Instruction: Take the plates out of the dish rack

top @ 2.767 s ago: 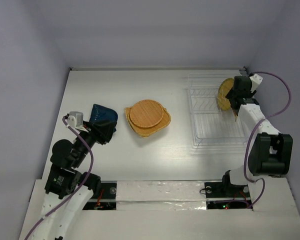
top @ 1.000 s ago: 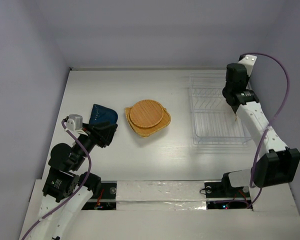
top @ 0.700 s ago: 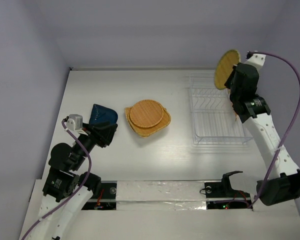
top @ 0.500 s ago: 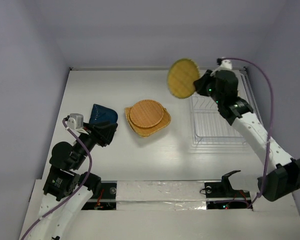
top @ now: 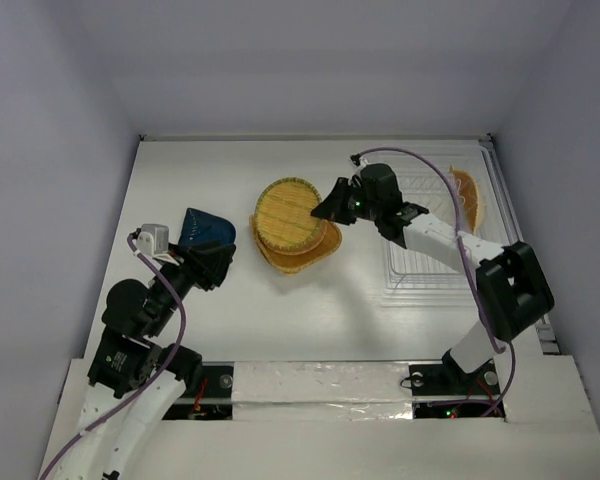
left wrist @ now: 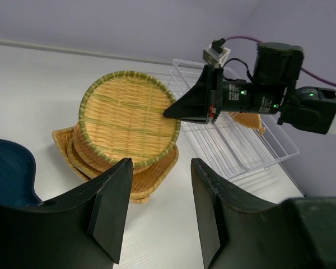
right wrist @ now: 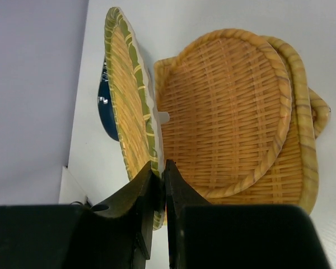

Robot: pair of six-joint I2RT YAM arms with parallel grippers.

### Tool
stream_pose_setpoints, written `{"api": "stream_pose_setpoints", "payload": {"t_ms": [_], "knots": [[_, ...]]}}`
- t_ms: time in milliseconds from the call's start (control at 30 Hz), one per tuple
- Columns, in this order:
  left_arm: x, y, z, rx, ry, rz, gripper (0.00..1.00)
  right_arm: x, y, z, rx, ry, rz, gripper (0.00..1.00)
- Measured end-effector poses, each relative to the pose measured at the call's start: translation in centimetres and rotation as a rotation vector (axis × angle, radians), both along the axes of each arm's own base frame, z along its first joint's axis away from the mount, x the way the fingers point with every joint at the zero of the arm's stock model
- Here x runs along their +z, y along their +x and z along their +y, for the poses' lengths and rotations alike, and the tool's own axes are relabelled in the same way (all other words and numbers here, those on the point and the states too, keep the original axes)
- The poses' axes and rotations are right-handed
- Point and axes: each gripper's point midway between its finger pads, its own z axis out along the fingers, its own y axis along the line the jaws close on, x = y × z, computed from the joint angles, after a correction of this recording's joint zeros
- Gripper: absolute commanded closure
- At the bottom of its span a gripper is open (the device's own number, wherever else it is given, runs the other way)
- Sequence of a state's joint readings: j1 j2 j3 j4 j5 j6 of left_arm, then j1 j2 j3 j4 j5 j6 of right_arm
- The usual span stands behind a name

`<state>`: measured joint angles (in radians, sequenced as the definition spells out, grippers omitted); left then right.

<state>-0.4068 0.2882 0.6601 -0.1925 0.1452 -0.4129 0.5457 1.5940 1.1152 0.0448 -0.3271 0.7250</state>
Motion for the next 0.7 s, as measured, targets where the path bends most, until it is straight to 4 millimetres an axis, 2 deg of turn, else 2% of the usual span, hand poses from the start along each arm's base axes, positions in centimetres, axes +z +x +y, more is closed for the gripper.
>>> {"api": "stream_pose_setpoints", "payload": {"t_ms": [200,433,600,700], "knots": [[-0.2,0.1,0.0,0.001,0.003,0.007,0.57,-3.6,0.2,0.6,-0.003,0.013,0.081,1.0],[-0.2,0.2,-0.1,0.001,0.004,0.01,0.57,-4.5,0.4,0.8,-0.019,0.029,0.106,1.0],[-0.2,0.2,-0.1,0.001,0.004,0.01,0.57,-4.6,0.9,0.5,-0.049,0.02,0.098,0.86],[-0.2,0.2,-0.1,0.001,0.004,0.01,0.57,-5.3,1.0,0.0,-0.076,-0.001,0.102,0.79]]}}
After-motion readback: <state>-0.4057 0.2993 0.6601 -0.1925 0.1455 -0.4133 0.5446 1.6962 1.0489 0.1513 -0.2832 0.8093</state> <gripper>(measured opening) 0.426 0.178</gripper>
